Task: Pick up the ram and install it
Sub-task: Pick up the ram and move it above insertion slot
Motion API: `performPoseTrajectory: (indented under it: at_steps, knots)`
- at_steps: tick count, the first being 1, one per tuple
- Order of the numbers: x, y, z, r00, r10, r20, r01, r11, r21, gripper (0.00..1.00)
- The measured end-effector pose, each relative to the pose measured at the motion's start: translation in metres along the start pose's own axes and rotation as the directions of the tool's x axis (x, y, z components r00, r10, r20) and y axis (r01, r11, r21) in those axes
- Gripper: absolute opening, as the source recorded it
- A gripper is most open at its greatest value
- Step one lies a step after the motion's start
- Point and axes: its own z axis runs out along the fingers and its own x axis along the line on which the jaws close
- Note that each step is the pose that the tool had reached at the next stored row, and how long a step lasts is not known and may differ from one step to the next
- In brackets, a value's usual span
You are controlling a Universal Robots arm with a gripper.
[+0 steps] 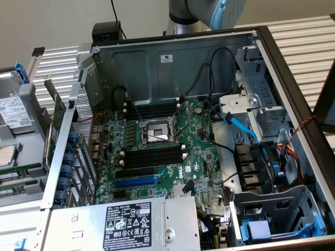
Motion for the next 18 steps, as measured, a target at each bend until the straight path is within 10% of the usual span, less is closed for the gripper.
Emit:
performPoseTrajectory:
  at_steps: [18]
  knots:
    - [0.000, 0.0007, 0.0321, 0.9983, 0.059, 0.0012, -0.059, 0.9983, -0.0002, 0.42]
